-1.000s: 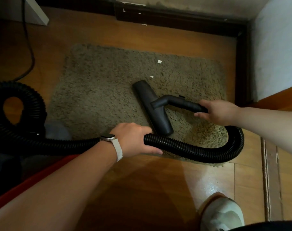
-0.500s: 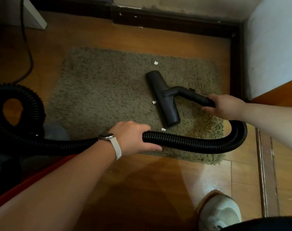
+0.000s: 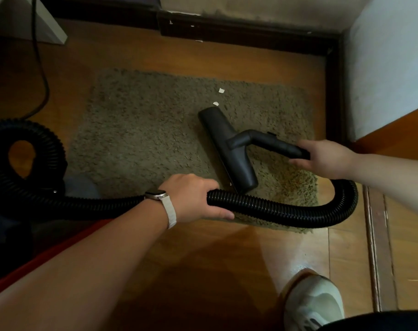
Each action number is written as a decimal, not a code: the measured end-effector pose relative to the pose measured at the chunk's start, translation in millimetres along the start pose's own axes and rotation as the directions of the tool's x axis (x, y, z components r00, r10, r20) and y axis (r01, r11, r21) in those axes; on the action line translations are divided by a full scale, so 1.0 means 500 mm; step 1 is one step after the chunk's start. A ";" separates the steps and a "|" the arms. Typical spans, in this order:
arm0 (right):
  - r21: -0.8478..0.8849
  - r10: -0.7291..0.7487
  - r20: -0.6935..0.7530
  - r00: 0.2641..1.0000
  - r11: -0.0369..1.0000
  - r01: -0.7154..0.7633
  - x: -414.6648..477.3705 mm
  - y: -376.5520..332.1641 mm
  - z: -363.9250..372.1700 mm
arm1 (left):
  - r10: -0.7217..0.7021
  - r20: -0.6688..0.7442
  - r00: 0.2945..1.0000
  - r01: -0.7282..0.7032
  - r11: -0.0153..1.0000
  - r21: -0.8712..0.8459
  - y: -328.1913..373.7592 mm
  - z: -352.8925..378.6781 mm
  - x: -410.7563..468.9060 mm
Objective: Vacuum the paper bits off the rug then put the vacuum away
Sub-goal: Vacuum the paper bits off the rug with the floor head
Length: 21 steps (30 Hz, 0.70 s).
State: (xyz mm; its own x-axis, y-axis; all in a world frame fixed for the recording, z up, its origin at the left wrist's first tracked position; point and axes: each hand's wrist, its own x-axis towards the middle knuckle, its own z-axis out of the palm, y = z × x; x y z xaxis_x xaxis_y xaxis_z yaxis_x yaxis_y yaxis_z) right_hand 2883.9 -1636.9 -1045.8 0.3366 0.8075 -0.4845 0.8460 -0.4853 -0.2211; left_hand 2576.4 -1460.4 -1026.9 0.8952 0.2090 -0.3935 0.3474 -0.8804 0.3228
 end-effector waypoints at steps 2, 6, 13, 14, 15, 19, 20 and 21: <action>-0.057 -0.054 0.015 0.998 0.997 0.054 -0.006 -0.003 0.010 | 0.017 0.020 1.000 -0.017 1.000 0.020 0.006 0.007 -0.002; -0.122 -0.153 0.052 0.987 0.980 0.159 -0.017 -0.005 0.020 | 0.032 0.062 0.998 -0.035 0.999 0.037 0.014 0.020 -0.006; -0.199 -0.151 0.195 0.969 0.962 0.190 -0.017 0.000 0.020 | 0.046 0.108 0.993 -0.051 0.997 0.049 0.031 0.030 -0.003; -0.198 -0.147 0.193 0.970 0.963 0.185 -0.018 0.004 0.021 | 0.046 0.108 0.993 -0.051 0.997 0.051 0.033 0.032 -0.003; -0.196 -0.140 0.189 0.972 0.965 0.177 -0.018 0.007 0.021 | 0.048 0.111 0.993 -0.054 0.997 0.057 0.035 0.035 -0.003; -0.186 -0.095 0.177 0.980 0.974 0.128 -0.023 0.023 0.028 | 0.071 0.145 0.987 -0.084 0.992 0.089 0.038 0.046 -0.006; -0.175 -0.084 0.171 0.982 0.978 0.114 -0.025 0.027 0.030 | 0.076 0.146 0.986 -0.090 0.992 0.091 0.039 0.048 -0.008; -0.162 -0.074 0.163 0.984 0.982 0.101 -0.027 0.031 0.030 | 0.082 0.144 0.986 -0.096 0.991 0.090 0.041 0.050 -0.009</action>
State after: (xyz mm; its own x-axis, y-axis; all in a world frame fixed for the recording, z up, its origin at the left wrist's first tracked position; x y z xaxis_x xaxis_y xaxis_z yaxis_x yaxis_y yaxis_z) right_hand 2886.3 -1660.3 -1055.4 0.2010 0.7757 -0.5983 0.9313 -0.3406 -0.1287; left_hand 2572.8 -1489.9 -1040.1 0.8714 0.0726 -0.4853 0.2334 -0.9312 0.2798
